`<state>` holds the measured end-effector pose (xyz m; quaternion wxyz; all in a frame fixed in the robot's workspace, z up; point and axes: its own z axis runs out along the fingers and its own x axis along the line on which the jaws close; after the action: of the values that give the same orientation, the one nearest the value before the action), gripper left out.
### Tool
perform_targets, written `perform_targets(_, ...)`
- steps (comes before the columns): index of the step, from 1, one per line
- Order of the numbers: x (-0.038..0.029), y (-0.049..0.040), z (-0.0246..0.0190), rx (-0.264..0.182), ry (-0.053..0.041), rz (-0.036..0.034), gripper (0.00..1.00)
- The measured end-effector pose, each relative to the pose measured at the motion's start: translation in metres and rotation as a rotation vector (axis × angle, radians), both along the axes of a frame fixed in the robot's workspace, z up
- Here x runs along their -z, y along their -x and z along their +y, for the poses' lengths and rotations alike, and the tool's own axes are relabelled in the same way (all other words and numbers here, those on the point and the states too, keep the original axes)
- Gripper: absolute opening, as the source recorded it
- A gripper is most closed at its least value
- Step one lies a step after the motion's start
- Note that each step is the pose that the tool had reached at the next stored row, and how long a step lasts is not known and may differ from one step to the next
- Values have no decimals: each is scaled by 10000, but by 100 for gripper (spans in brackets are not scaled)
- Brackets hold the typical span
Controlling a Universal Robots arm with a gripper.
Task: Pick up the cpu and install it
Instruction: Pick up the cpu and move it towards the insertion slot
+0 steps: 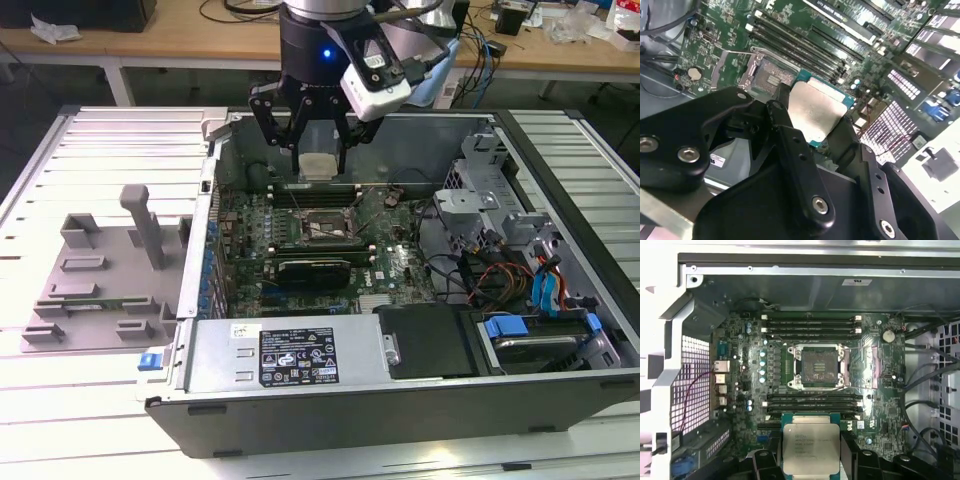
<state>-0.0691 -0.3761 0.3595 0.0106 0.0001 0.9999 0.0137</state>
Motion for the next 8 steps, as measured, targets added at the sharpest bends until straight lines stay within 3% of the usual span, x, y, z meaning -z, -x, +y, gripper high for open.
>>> perform_targets(4,74,0,139,0,0,0,55)
perform_targets(8,170,-4,191,1,-1,0,55)
